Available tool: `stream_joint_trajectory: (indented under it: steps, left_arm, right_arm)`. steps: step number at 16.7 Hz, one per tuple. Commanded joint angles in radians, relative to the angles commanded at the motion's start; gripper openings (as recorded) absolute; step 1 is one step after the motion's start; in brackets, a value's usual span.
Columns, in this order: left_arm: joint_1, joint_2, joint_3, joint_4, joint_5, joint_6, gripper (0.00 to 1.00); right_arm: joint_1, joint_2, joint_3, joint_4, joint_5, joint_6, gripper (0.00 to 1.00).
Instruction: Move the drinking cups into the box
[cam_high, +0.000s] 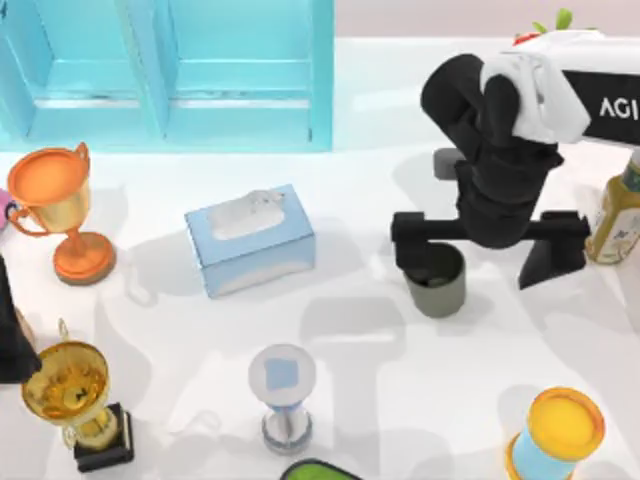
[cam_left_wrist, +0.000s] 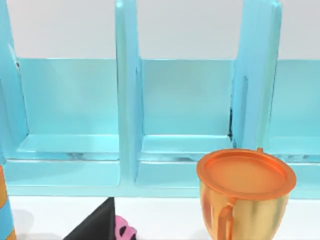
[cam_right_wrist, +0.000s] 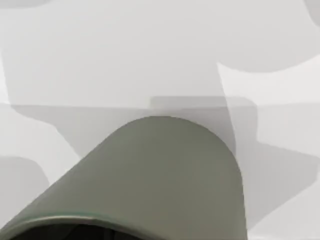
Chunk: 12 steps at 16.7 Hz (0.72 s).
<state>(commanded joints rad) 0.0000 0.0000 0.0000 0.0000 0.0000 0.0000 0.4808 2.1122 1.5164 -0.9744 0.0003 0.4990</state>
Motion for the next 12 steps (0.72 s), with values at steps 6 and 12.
stream_joint_trajectory:
  steps: [6,12]
  left_arm:
    - [0.0,0.0,0.0,0.0,0.0,0.0,1.0]
    - [0.0,0.0,0.0,0.0,0.0,0.0,1.0]
  right_arm:
    - [0.0,0.0,0.0,0.0,0.0,0.0,0.77]
    - [0.0,0.0,0.0,0.0,0.0,0.0,0.32]
